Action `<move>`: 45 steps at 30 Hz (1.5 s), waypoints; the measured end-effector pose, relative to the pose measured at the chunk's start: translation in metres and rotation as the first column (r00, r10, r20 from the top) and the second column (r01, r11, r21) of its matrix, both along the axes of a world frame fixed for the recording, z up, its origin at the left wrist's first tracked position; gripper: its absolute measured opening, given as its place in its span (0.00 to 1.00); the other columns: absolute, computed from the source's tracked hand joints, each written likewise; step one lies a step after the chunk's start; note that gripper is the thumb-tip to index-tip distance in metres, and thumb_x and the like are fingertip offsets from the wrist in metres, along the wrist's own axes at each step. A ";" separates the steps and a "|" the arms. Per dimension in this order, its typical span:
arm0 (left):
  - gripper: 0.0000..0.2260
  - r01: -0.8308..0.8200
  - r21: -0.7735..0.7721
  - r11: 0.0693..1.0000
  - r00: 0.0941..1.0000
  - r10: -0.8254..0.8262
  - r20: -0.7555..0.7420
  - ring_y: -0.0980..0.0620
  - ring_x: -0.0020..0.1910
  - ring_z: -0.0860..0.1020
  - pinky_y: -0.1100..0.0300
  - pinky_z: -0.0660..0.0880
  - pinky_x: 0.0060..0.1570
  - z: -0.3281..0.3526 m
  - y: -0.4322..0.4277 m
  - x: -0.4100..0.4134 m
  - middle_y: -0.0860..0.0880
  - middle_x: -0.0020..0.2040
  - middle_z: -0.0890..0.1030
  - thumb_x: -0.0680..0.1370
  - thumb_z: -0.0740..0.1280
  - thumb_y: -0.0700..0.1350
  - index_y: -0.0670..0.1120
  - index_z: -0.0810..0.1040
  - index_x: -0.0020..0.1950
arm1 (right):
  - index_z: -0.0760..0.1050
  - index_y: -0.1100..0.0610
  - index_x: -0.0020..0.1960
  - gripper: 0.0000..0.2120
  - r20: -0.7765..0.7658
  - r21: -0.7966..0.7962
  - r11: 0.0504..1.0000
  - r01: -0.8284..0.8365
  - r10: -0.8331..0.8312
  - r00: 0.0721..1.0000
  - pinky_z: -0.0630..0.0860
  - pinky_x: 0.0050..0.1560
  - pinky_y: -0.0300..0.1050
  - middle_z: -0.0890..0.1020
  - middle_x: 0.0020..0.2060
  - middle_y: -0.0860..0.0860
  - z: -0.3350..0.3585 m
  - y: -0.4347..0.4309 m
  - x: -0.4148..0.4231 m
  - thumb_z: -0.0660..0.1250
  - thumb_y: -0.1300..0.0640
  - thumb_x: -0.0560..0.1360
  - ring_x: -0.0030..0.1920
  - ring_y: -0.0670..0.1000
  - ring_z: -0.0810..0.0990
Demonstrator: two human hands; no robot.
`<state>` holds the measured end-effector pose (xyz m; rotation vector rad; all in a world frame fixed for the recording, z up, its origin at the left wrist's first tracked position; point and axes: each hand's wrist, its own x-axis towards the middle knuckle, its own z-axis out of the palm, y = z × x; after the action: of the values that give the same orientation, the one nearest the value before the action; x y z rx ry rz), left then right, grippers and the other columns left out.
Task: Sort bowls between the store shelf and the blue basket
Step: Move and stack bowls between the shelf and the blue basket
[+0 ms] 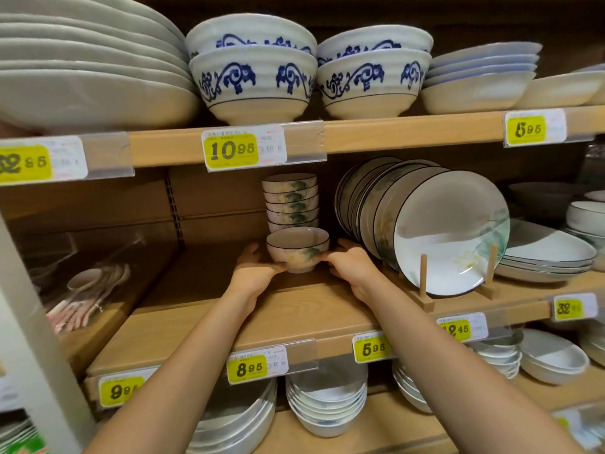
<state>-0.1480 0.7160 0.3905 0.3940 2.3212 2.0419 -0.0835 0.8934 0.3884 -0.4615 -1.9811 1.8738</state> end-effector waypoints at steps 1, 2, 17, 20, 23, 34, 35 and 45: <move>0.38 0.006 0.051 0.999 1.000 -0.006 0.015 0.46 0.64 0.74 0.52 0.73 0.63 0.002 -0.005 0.010 0.45 0.70 0.71 0.69 0.77 0.40 0.48 0.63 0.75 | 0.61 0.58 0.75 0.35 -0.009 -0.015 1.000 0.020 -0.020 1.000 0.74 0.65 0.54 0.78 0.61 0.57 0.000 -0.001 0.006 0.72 0.58 0.72 0.62 0.56 0.77; 0.35 0.018 0.107 0.994 1.000 -0.021 0.023 0.47 0.61 0.76 0.54 0.76 0.59 0.004 -0.010 0.022 0.45 0.68 0.73 0.71 0.76 0.39 0.49 0.65 0.74 | 0.63 0.60 0.74 0.33 -0.031 -0.038 0.999 0.038 -0.039 0.999 0.76 0.63 0.53 0.79 0.56 0.57 0.001 -0.003 0.014 0.71 0.58 0.73 0.59 0.56 0.79; 0.10 0.107 0.482 0.870 0.992 -0.124 0.004 0.52 0.52 0.83 0.58 0.81 0.49 -0.021 -0.088 0.179 0.50 0.51 0.85 0.76 0.68 0.39 0.48 0.79 0.56 | 0.79 0.60 0.55 0.09 -0.317 -0.435 0.900 0.030 -0.185 0.930 0.80 0.53 0.46 0.86 0.49 0.54 -0.018 -0.071 0.174 0.62 0.64 0.78 0.52 0.53 0.85; 0.08 0.063 0.501 0.863 0.996 -0.089 0.027 0.50 0.51 0.84 0.61 0.81 0.45 -0.028 -0.091 0.201 0.47 0.50 0.85 0.78 0.64 0.37 0.46 0.79 0.55 | 0.78 0.62 0.55 0.09 -0.298 -0.495 0.869 0.010 -0.180 0.938 0.79 0.55 0.47 0.86 0.47 0.56 -0.031 -0.076 0.193 0.60 0.65 0.79 0.52 0.53 0.85; 0.08 -0.022 0.532 0.847 0.998 -0.016 0.067 0.48 0.50 0.84 0.60 0.81 0.45 -0.035 -0.093 0.228 0.46 0.48 0.86 0.80 0.62 0.36 0.43 0.80 0.54 | 0.78 0.63 0.57 0.10 -0.256 -0.509 0.860 -0.042 -0.105 0.961 0.78 0.55 0.47 0.86 0.49 0.57 -0.043 -0.078 0.207 0.59 0.64 0.80 0.52 0.53 0.85; 0.11 -0.452 0.444 0.774 0.892 0.393 0.224 0.47 0.47 0.84 0.60 0.81 0.43 -0.085 -0.158 0.350 0.43 0.46 0.86 0.80 0.59 0.35 0.42 0.81 0.48 | 0.78 0.63 0.55 0.11 -0.120 -0.586 0.748 -0.312 0.300 0.946 0.81 0.54 0.48 0.86 0.47 0.59 -0.096 -0.128 0.251 0.58 0.63 0.80 0.51 0.55 0.85; 0.11 -0.485 0.438 0.757 0.875 0.427 0.230 0.47 0.46 0.84 0.60 0.81 0.42 -0.089 -0.170 0.360 0.44 0.45 0.86 0.80 0.59 0.35 0.42 0.81 0.48 | 0.78 0.63 0.55 0.11 -0.110 -0.587 0.735 -0.341 0.345 0.932 0.81 0.53 0.48 0.86 0.48 0.59 -0.101 -0.139 0.253 0.58 0.62 0.81 0.51 0.55 0.85; 0.10 -0.722 0.412 0.557 0.686 0.654 0.318 0.49 0.40 0.83 0.61 0.81 0.40 -0.122 -0.313 0.426 0.44 0.42 0.85 0.79 0.59 0.34 0.39 0.81 0.48 | 0.79 0.63 0.52 0.11 -0.011 -0.547 0.658 -0.517 0.612 0.791 0.80 0.51 0.47 0.85 0.46 0.60 -0.128 -0.285 0.255 0.59 0.60 0.81 0.47 0.56 0.85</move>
<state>0.2778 0.4029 0.2682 -0.8103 1.9719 2.9092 0.1715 0.6087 0.2606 -0.1334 -1.8167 2.9067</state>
